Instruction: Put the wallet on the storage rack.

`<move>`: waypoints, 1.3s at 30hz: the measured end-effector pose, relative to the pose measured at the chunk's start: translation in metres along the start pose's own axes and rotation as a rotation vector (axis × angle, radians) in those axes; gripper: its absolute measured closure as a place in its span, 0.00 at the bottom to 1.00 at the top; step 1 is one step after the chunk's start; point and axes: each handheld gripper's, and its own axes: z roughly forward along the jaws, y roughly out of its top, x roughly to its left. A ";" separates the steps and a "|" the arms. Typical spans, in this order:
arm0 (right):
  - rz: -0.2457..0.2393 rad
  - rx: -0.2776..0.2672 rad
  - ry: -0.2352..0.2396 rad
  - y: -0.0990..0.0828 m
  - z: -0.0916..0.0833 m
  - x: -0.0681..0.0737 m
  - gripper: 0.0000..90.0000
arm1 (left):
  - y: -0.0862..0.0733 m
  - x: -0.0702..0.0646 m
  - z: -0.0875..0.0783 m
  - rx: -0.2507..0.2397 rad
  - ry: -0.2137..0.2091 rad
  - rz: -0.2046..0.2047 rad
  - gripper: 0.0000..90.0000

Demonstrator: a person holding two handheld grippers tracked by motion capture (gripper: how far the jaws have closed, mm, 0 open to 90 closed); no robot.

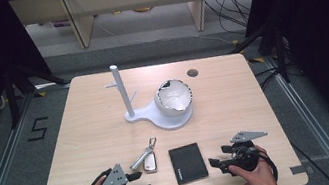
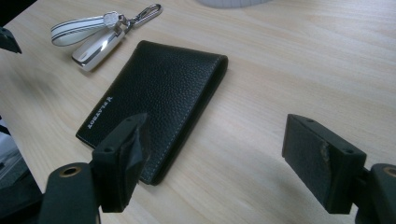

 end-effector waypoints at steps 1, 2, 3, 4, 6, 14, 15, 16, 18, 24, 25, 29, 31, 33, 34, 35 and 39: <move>0.000 0.000 0.000 0.000 0.000 0.000 0.28 | 0.000 0.000 0.000 0.000 0.000 0.000 0.57; 0.003 -0.001 0.004 0.000 0.000 0.000 0.28 | 0.001 -0.003 0.004 -0.009 -0.001 -0.007 0.57; 0.027 -0.003 0.007 0.001 0.001 0.003 0.28 | 0.003 -0.003 0.006 0.015 0.000 0.017 0.59; 0.038 0.007 0.024 0.001 0.001 0.004 0.29 | 0.005 -0.005 0.010 0.028 -0.001 0.028 0.62; 0.008 -0.005 0.025 0.003 0.003 0.002 0.29 | 0.008 -0.006 0.019 0.041 -0.007 0.070 0.67; 0.058 0.009 0.068 0.005 0.008 0.004 0.30 | 0.023 -0.017 0.051 0.105 -0.013 0.105 0.86; 0.040 0.005 0.073 0.006 0.010 0.002 0.30 | 0.026 -0.017 0.055 0.115 -0.013 0.120 0.86; 0.038 0.012 0.074 0.007 0.011 0.003 0.30 | 0.027 -0.016 0.058 0.126 -0.015 0.127 0.87; 0.037 0.017 0.069 0.007 0.012 0.004 0.30 | 0.029 -0.017 0.069 0.135 -0.015 0.111 0.87; 0.064 0.042 0.071 0.009 0.018 0.006 0.31 | 0.034 -0.018 0.079 0.182 -0.021 0.128 0.88; 0.056 0.040 0.071 0.008 0.019 0.006 0.31 | 0.034 -0.018 0.079 0.191 -0.022 0.138 0.88; 0.023 0.051 0.056 0.009 0.020 0.006 0.32 | 0.036 -0.019 0.083 0.200 -0.025 0.147 0.90; 0.044 0.052 0.070 0.008 0.021 0.008 0.32 | 0.037 -0.021 0.086 0.195 -0.031 0.139 0.90; 0.045 0.052 0.068 0.008 0.021 0.007 0.32 | 0.038 -0.021 0.087 0.209 -0.032 0.145 0.90; 0.043 0.051 0.058 0.008 0.021 0.007 0.32 | 0.038 -0.022 0.088 0.207 -0.035 0.144 0.90; 0.019 0.049 0.059 0.008 0.020 0.006 0.32 | 0.039 -0.022 0.088 0.217 -0.037 0.147 0.91; 0.042 0.048 0.067 0.008 0.021 0.007 0.32 | 0.039 -0.022 0.089 0.231 -0.037 0.158 0.92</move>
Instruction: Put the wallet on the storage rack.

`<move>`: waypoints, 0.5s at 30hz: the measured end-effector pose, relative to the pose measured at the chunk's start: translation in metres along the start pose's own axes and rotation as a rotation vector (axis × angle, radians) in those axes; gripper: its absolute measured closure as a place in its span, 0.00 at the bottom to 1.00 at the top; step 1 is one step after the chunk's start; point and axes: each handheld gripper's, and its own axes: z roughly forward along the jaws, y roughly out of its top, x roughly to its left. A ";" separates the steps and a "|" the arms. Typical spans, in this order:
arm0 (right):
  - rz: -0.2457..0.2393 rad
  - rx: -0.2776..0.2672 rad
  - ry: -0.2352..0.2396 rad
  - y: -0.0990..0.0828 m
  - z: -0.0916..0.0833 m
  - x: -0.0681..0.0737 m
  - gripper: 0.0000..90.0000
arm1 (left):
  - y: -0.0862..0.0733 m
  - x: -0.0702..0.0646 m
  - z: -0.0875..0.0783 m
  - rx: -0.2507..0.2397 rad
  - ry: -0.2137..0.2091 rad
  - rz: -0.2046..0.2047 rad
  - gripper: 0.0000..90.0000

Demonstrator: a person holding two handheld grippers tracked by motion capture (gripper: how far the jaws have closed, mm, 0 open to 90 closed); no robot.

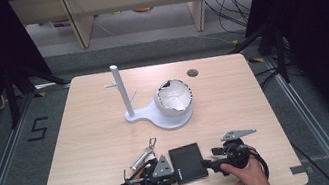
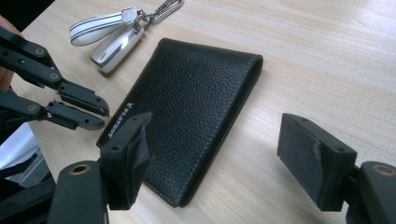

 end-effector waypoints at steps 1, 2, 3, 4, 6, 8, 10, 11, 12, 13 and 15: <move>0.010 0.008 0.002 0.000 0.000 0.001 0.32 | 0.000 -0.001 0.002 -0.011 -0.005 -0.015 0.93; 0.013 0.009 0.010 0.000 0.000 0.001 0.32 | 0.000 0.001 0.001 0.017 -0.005 0.010 0.93; 0.014 0.005 0.008 0.000 0.000 0.001 0.32 | 0.000 0.002 0.000 0.035 -0.008 0.023 0.94; 0.014 0.005 0.008 0.000 0.000 0.001 0.32 | 0.000 0.002 0.000 0.035 -0.008 0.023 0.95; 0.016 0.002 0.016 0.000 -0.001 0.001 0.32 | 0.001 0.001 0.001 0.030 -0.013 0.026 0.96; 0.019 0.002 0.018 0.000 -0.002 0.000 0.32 | 0.002 0.001 0.002 0.032 -0.015 0.029 0.97; 0.018 0.002 0.021 -0.001 -0.002 0.000 0.33 | 0.004 0.000 0.003 0.032 -0.018 0.029 0.98; 0.018 0.000 0.020 -0.001 -0.002 0.000 0.33 | 0.004 0.000 0.004 0.036 -0.017 0.040 0.98; 0.018 0.000 0.020 -0.001 -0.002 0.000 0.33 | 0.004 0.000 0.004 0.036 -0.017 0.040 0.98; -0.013 -0.005 -0.003 0.000 -0.003 -0.002 0.33 | 0.006 -0.001 0.005 0.033 -0.022 0.031 0.98; -0.010 -0.008 0.018 0.000 -0.003 -0.003 0.33 | 0.009 -0.001 0.007 0.040 -0.026 0.040 0.98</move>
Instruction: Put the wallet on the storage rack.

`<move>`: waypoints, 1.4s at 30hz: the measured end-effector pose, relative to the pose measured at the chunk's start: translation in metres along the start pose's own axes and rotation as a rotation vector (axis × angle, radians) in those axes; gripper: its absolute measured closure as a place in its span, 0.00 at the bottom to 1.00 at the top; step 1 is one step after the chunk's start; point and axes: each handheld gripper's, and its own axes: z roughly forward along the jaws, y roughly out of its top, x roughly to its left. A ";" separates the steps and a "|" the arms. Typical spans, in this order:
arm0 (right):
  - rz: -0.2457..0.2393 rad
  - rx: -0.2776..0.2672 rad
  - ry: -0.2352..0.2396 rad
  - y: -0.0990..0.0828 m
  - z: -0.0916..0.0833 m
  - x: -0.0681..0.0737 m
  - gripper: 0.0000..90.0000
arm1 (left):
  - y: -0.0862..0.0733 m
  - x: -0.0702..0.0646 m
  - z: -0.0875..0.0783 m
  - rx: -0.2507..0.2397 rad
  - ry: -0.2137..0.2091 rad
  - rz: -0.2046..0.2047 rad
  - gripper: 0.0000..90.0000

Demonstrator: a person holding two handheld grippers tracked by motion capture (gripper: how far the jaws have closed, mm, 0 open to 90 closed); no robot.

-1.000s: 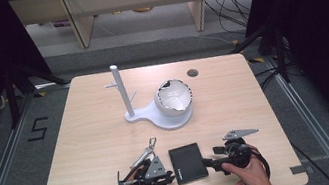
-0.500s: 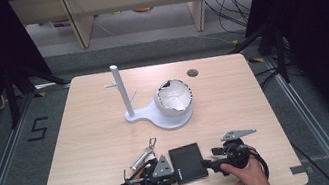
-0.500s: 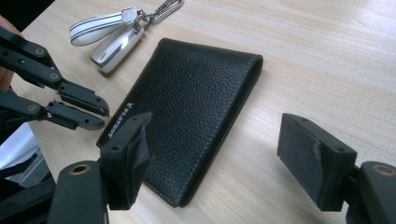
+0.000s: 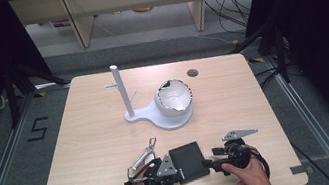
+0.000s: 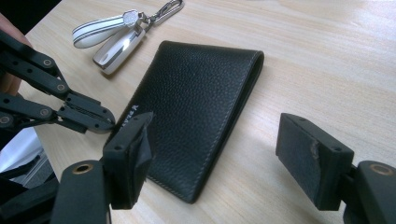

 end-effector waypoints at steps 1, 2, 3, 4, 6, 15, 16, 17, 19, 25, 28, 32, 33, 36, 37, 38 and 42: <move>0.036 0.002 0.000 -0.001 -0.001 0.003 0.33 | 0.001 0.000 0.001 0.000 -0.001 0.004 0.98; 0.025 0.003 -0.005 -0.001 -0.003 0.002 0.34 | 0.005 -0.001 0.004 0.002 0.000 0.009 0.98; 0.036 0.005 -0.009 -0.001 -0.004 0.002 0.34 | 0.006 -0.002 0.006 -0.010 -0.004 -0.001 0.98; 0.036 0.005 -0.009 -0.001 -0.004 0.002 0.34 | 0.006 -0.002 0.006 -0.010 -0.004 -0.001 0.98; 0.046 0.000 -0.014 -0.002 -0.005 0.000 0.35 | 0.011 -0.003 0.010 -0.003 -0.013 0.002 0.98; 0.052 -0.008 -0.037 -0.002 -0.008 -0.007 0.39 | 0.023 -0.006 0.022 -0.024 -0.021 -0.009 0.98; 0.058 -0.006 -0.046 -0.002 -0.009 -0.007 0.39 | 0.025 -0.005 0.022 -0.008 -0.019 0.009 0.98; 0.073 -0.006 -0.046 -0.003 -0.010 -0.009 0.40 | 0.026 -0.007 0.025 -0.025 -0.023 -0.016 0.98; 0.087 -0.011 -0.053 -0.003 -0.010 -0.009 0.40 | 0.029 -0.007 0.027 -0.023 -0.023 -0.010 0.98; 0.139 -0.019 -0.061 -0.004 -0.011 -0.018 0.41 | 0.038 -0.010 0.034 -0.011 -0.026 -0.007 0.98; 0.140 -0.017 -0.067 -0.004 -0.011 -0.020 0.42 | 0.040 -0.011 0.038 -0.026 -0.025 -0.025 0.98; 0.158 -0.023 -0.045 -0.003 -0.009 -0.022 0.42 | 0.044 -0.012 0.042 -0.025 -0.024 -0.028 0.98; 0.155 -0.019 -0.051 -0.003 -0.010 -0.022 0.42 | 0.047 -0.013 0.045 -0.023 -0.025 -0.025 0.98; 0.168 -0.024 -0.053 -0.002 -0.010 -0.024 0.44 | 0.051 -0.014 0.050 -0.025 -0.031 -0.037 0.98; 0.166 -0.032 -0.043 -0.002 -0.009 -0.025 0.44 | 0.051 -0.014 0.050 -0.025 -0.031 -0.037 0.98; 0.166 -0.032 -0.043 -0.002 -0.009 -0.025 0.44 | 0.052 -0.013 0.051 -0.019 -0.033 -0.021 0.98; 0.176 -0.045 -0.042 0.001 -0.007 -0.028 0.46 | 0.056 -0.012 0.053 -0.022 -0.033 -0.028 0.97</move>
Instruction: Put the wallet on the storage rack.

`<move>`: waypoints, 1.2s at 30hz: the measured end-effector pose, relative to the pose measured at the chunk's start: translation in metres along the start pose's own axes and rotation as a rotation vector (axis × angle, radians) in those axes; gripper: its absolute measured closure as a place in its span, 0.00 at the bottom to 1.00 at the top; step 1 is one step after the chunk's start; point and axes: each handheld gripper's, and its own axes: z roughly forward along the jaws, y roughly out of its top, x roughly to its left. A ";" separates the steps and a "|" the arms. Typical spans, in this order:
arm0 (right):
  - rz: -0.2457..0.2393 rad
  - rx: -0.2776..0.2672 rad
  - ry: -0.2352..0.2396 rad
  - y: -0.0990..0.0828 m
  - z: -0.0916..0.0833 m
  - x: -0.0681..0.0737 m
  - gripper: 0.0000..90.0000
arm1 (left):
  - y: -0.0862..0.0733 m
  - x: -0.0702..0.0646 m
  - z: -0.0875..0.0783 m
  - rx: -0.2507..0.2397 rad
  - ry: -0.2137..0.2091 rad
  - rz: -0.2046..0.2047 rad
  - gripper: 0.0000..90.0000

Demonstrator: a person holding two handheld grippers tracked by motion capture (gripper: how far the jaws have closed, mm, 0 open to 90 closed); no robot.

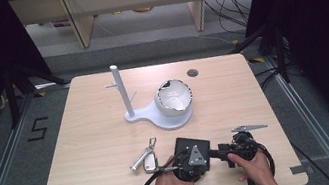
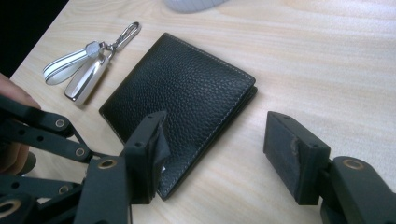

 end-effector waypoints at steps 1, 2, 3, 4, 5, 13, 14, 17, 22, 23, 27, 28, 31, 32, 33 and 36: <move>0.000 0.000 0.000 0.000 0.000 0.000 0.46 | 0.000 0.001 -0.001 -0.005 0.002 0.003 0.97; 0.003 0.004 0.000 0.002 0.001 0.000 0.46 | 0.001 0.001 -0.002 -0.017 0.007 -0.006 0.96; -0.001 0.006 -0.008 0.002 0.001 0.000 0.46 | 0.001 0.006 -0.011 -0.019 0.019 0.010 0.96; -0.001 0.006 -0.008 0.002 0.001 0.000 0.46 | 0.001 0.006 -0.011 -0.019 0.019 0.010 0.96; 0.002 0.006 -0.003 0.003 0.003 0.000 0.47 | 0.001 0.008 -0.015 -0.025 0.031 0.004 0.96; -0.006 0.021 -0.001 0.005 0.010 0.005 0.48 | -0.015 0.037 -0.050 -0.054 0.125 -0.082 0.89; -0.006 0.021 -0.001 0.005 0.010 0.005 0.48 | -0.019 0.041 -0.052 -0.053 0.135 -0.100 0.89; -0.003 0.030 -0.003 0.006 0.014 0.007 0.48 | -0.027 0.051 -0.051 -0.026 0.168 -0.126 0.86; -0.004 0.043 -0.014 0.007 0.020 0.011 0.48 | -0.029 0.058 -0.048 -0.014 0.174 -0.149 0.86; 0.011 0.048 -0.014 0.007 0.020 0.013 0.47 | -0.028 0.057 -0.048 -0.010 0.173 -0.145 0.86; 0.003 0.051 -0.010 0.007 0.023 0.013 0.47 | -0.028 0.061 -0.050 0.006 0.190 -0.127 0.88; 0.001 0.051 -0.011 0.007 0.023 0.013 0.47 | -0.029 0.063 -0.050 0.011 0.199 -0.130 0.90; 0.006 0.052 -0.012 0.007 0.024 0.013 0.47 | -0.032 0.068 -0.047 0.045 0.203 -0.126 0.94; 0.006 0.052 -0.023 0.007 0.025 0.013 0.47 | -0.032 0.070 -0.046 0.054 0.191 -0.127 0.95; 0.006 0.052 -0.023 0.007 0.025 0.013 0.47 | -0.033 0.070 -0.045 0.060 0.198 -0.127 0.95; 0.008 0.052 -0.027 0.007 0.025 0.013 0.47 | -0.033 0.068 -0.041 0.074 0.166 -0.123 0.99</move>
